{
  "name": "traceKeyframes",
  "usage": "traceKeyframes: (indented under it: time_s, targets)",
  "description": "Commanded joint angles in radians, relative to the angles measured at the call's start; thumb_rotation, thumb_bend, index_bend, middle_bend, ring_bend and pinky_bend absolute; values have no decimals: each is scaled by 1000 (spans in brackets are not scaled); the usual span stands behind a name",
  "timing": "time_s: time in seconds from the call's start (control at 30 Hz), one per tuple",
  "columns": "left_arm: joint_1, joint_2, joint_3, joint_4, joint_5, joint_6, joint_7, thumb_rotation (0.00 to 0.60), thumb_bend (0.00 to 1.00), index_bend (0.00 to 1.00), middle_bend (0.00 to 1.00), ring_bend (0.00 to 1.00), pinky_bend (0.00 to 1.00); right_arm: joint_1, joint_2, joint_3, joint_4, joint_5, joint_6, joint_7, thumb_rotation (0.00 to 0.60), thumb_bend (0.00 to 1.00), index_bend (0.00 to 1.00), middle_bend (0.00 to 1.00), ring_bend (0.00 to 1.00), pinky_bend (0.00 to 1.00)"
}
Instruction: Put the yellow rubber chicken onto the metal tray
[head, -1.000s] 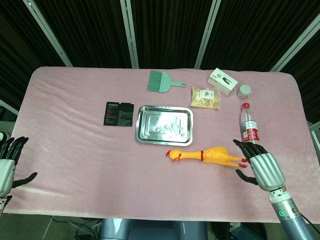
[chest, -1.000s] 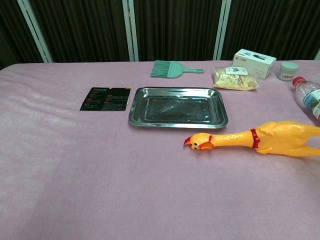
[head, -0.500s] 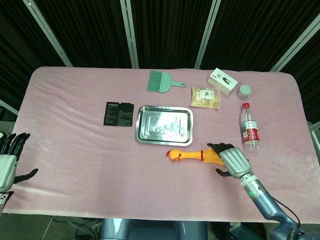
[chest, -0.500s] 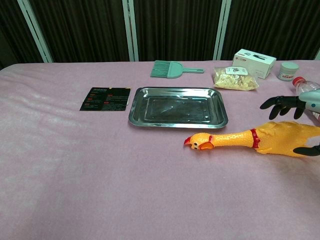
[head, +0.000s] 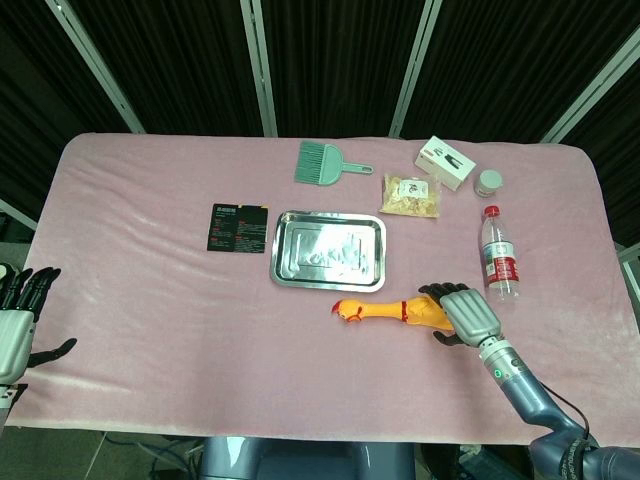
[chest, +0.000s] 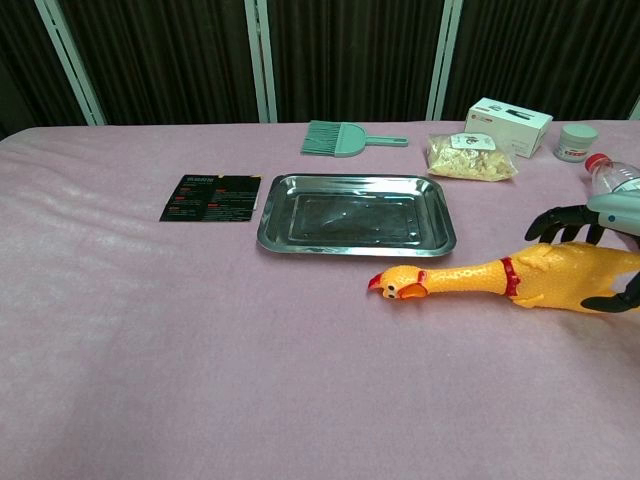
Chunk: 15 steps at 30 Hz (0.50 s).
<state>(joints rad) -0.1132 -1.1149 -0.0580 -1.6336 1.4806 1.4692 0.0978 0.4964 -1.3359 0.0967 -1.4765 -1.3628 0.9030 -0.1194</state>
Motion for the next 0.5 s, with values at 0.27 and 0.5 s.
traceKeyframes:
  time_s: [0.27, 0.5]
  targets:
    - [3, -3, 4, 6, -7, -2, -1, 600, 13, 82, 85, 48, 29, 27, -19, 0, 71, 23, -36, 69, 600, 275, 396, 345, 338, 359]
    - [-1, -6, 5, 6, -5, -8, 4, 600, 13, 82, 86, 49, 29, 34, -22, -10, 101, 24, -49, 97, 600, 298, 467, 402, 406, 426]
